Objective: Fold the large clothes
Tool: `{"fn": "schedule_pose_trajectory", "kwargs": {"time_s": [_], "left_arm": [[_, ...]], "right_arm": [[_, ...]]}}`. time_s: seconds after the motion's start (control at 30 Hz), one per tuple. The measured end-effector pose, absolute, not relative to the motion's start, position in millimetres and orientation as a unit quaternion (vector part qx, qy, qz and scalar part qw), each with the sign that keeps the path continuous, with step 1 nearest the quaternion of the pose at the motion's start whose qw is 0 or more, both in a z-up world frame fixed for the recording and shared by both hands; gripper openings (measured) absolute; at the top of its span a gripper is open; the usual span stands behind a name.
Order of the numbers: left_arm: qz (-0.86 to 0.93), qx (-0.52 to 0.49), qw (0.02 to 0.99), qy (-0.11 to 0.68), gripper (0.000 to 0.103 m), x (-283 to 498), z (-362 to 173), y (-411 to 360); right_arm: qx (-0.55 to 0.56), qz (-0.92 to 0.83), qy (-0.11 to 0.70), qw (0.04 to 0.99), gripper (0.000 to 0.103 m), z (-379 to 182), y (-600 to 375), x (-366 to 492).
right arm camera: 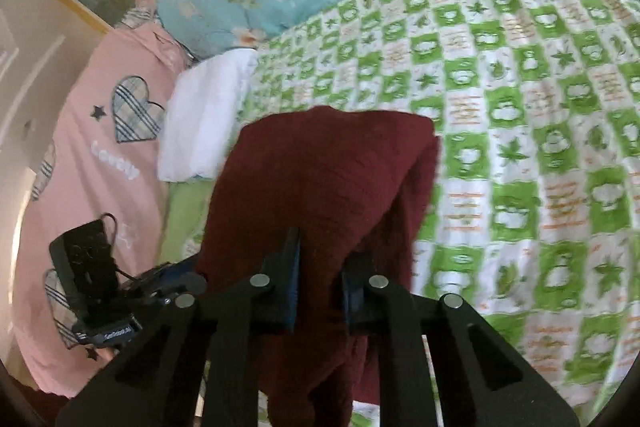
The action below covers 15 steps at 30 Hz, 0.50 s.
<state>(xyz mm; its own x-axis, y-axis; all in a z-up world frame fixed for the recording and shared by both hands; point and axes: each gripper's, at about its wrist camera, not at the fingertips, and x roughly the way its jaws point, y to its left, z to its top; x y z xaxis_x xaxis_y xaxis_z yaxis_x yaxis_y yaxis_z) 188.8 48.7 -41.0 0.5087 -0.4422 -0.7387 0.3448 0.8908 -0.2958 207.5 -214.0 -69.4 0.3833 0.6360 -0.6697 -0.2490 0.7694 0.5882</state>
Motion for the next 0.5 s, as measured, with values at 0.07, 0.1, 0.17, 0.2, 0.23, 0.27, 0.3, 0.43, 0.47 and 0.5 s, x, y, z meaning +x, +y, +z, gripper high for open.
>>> {"fn": "schedule_pose_trajectory", "kwargs": {"time_s": [0.07, 0.1, 0.17, 0.2, 0.23, 0.27, 0.3, 0.43, 0.47, 0.5], "left_arm": [[-0.217, -0.022, 0.874, 0.434, 0.043, 184, -40, 39], [-0.210, -0.012, 0.877, 0.431, 0.046, 180, -37, 38], [-0.204, -0.007, 0.881, 0.428, 0.047, 172, -30, 42], [-0.202, -0.003, 0.883, 0.424, 0.049, 164, -26, 45], [-0.198, 0.006, 0.887, 0.417, 0.051, 153, -21, 49], [-0.194, 0.015, 0.891, 0.411, 0.057, 144, -18, 52], [-0.188, 0.025, 0.896, 0.402, 0.060, 133, -15, 55], [-0.175, 0.052, 0.898, 0.400, 0.063, 96, -21, 57], [-0.167, 0.064, 0.898, 0.402, 0.063, 91, -28, 53], [-0.162, 0.072, 0.897, 0.404, 0.063, 90, -33, 50]], "right_arm": [[0.207, 0.268, 0.502, 0.796, 0.017, -87, -215, 211], [0.220, 0.270, 0.506, 0.789, 0.018, -94, -217, 212], [0.237, 0.265, 0.505, 0.787, 0.026, -96, -222, 210], [0.240, 0.262, 0.501, 0.789, 0.028, -93, -225, 207], [0.238, 0.259, 0.496, 0.794, 0.028, -88, -228, 204], [0.234, 0.255, 0.491, 0.800, 0.028, -83, -230, 201], [0.229, 0.249, 0.485, 0.806, 0.028, -78, -233, 198], [0.228, 0.236, 0.449, 0.831, 0.028, -49, -240, 179], [0.229, 0.244, 0.443, 0.832, 0.028, -44, -236, 174], [0.229, 0.254, 0.439, 0.831, 0.028, -40, -230, 170]]}}
